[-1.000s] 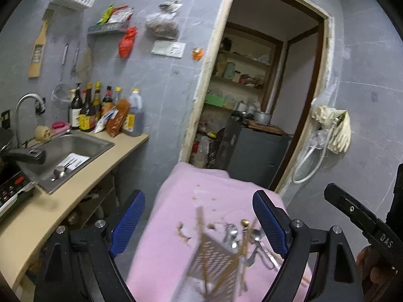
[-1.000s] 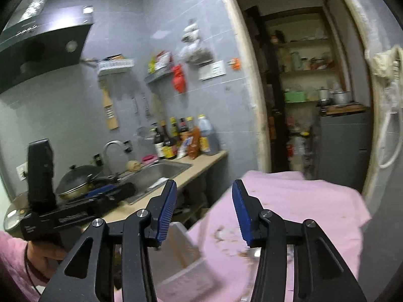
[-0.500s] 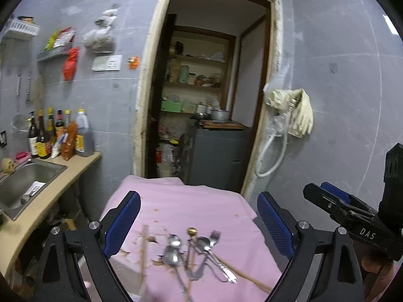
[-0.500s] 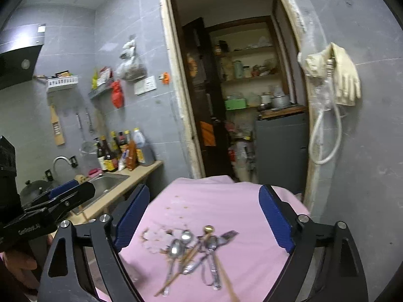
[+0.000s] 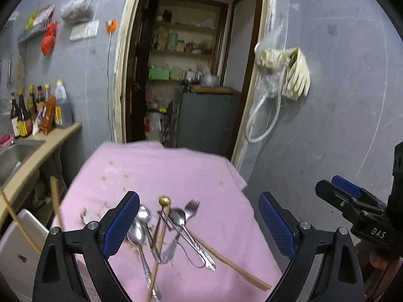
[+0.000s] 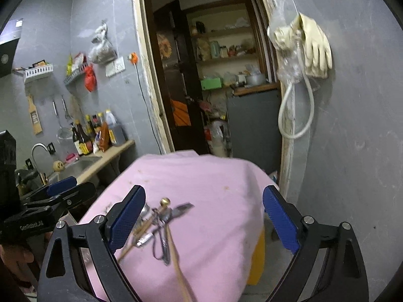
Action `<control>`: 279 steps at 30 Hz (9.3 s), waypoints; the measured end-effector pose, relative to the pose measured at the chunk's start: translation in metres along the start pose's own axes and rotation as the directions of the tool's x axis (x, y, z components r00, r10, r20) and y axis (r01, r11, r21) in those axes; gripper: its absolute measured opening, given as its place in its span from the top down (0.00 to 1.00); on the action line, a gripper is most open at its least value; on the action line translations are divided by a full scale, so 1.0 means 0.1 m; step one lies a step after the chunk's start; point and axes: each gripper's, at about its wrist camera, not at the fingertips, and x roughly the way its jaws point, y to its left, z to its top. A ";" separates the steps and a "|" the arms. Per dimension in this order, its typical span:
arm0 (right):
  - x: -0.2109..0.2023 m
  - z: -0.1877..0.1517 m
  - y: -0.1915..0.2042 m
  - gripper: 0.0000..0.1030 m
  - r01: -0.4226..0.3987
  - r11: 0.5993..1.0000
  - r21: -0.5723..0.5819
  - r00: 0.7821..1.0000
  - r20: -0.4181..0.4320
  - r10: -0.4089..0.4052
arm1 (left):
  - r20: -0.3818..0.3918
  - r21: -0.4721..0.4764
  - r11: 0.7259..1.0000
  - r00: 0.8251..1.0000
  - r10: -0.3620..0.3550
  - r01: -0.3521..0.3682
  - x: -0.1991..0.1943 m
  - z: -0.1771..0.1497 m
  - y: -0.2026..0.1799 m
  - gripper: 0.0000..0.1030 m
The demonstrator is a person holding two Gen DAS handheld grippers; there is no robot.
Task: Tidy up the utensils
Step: 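Move both tools back over the remaining utensil pile, then grasp a large silver spoon with the left tool while the right grasps a wooden chopstick, then lift the spoon with the left tool while the right lifts the chopstick, then carry the spoon and chopstick with both tools over the white basket, then lower the spoon and chopstick into the basket and open both tools, then move both open tools back over the remaining utensils, then close the right tool on the silver fork beside the gold spoon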
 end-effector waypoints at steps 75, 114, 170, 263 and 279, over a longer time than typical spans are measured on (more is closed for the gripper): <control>2.38 -1.09 0.63 0.94 -0.184 0.980 0.070 0.723 -0.666 0.183 | -0.489 -0.184 0.966 0.870 0.068 -0.179 1.60 -0.57 0.82 0.67; 0.20 -0.52 0.98 0.94 -0.130 0.980 0.154 0.982 -0.118 0.148 | -0.118 0.059 0.987 0.983 -0.141 0.149 -0.31 0.02 0.53 0.71; 0.70 -0.68 2.78 0.94 -0.439 0.898 -0.025 0.883 0.176 0.436 | -0.092 -0.011 0.997 0.993 0.072 -0.074 -1.20 0.13 1.74 0.72; 1.90 -0.64 -0.26 0.35 -0.311 0.945 0.100 0.920 -0.216 0.326 | -0.176 -0.166 0.944 0.951 0.255 -0.284 1.35 -0.26 0.55 0.18; 2.71 -1.00 0.30 0.62 -0.423 0.893 0.153 0.788 -0.425 0.445 | -0.320 -0.331 0.897 0.929 0.186 -0.294 1.78 -0.55 1.06 0.44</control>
